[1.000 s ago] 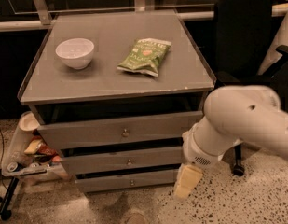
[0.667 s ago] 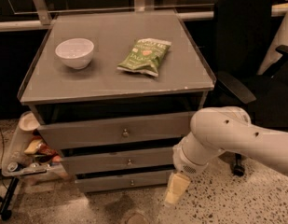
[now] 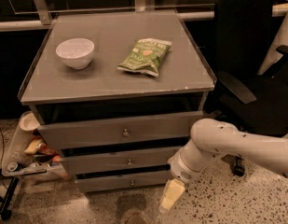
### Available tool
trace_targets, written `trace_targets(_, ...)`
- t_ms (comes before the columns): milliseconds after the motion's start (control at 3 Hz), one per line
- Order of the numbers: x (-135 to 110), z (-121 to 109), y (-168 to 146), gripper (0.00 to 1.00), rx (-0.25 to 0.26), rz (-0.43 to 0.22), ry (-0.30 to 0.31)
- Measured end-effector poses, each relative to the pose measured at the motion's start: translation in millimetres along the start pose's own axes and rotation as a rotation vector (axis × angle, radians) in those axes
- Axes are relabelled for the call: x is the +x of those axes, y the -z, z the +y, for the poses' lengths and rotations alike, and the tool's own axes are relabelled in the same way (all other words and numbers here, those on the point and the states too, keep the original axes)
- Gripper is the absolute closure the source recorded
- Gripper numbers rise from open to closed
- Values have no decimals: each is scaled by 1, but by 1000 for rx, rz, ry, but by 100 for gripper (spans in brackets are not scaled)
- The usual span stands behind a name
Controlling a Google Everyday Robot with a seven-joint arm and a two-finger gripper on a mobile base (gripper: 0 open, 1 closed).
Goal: Open bottom drawer
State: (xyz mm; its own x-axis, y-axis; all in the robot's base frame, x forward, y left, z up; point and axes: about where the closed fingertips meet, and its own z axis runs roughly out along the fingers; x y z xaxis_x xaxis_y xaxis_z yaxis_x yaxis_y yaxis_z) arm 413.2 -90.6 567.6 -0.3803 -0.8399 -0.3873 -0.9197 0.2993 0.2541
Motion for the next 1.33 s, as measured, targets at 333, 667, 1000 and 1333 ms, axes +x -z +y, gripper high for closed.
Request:
trace_targets(333, -2, -5, -12, 0, -12, -43, 0)
trace_targets(667, -1, -32, -56, 0, -14, -93, -12)
trace_targets(1000, 4, -64, -102, 0, -12, -152, -43)
trace_targets(1333, 18, -79, -151, 0, -45, -185, -92)
